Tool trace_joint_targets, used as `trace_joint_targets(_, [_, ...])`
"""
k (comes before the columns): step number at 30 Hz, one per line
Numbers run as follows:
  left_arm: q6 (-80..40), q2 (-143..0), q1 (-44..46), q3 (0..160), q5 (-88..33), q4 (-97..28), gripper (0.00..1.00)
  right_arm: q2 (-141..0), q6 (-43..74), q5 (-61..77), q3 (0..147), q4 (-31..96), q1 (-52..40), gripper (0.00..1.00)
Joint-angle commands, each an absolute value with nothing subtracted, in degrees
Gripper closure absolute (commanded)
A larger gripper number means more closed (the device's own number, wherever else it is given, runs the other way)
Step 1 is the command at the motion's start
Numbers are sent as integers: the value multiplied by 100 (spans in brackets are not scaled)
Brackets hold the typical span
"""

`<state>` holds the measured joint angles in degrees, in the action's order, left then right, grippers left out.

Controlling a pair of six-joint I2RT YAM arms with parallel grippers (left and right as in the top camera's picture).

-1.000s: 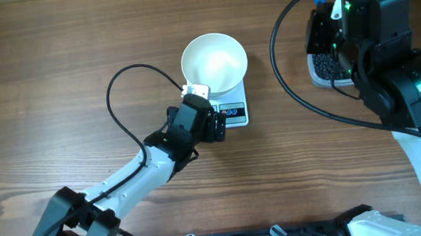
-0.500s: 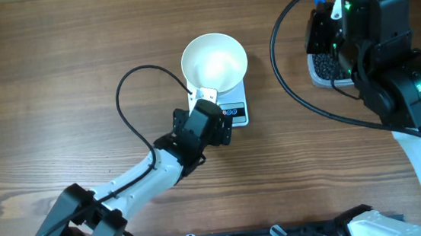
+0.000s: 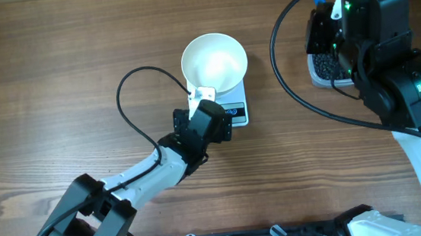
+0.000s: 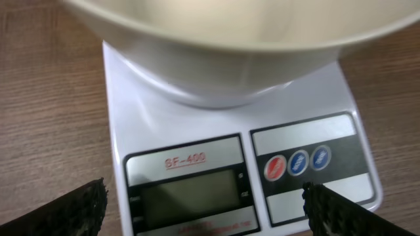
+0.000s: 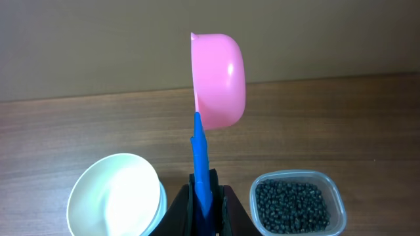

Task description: Scoop item into bowl and weigh 150g on scale

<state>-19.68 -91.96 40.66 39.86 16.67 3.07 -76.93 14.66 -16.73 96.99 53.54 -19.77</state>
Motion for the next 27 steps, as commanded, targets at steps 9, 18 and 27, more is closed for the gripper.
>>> trace_joint_targets(9, [-2040, -9260, 4060, 4512, 1673, -600, 0, -7703, 1350, -1649, 9697, 5332, -1951, 96])
trace_joint_targets(18, [-2043, -9258, 4060, 5242, 1293, -1754, 0, -7703, 1345, -1649, 9697, 5336, -1951, 96])
trace_joint_targets(27, [-2038, -9260, 4066, 5251, 733, -1767, 0, -7703, 1350, -1649, 9697, 5336, -1951, 96])
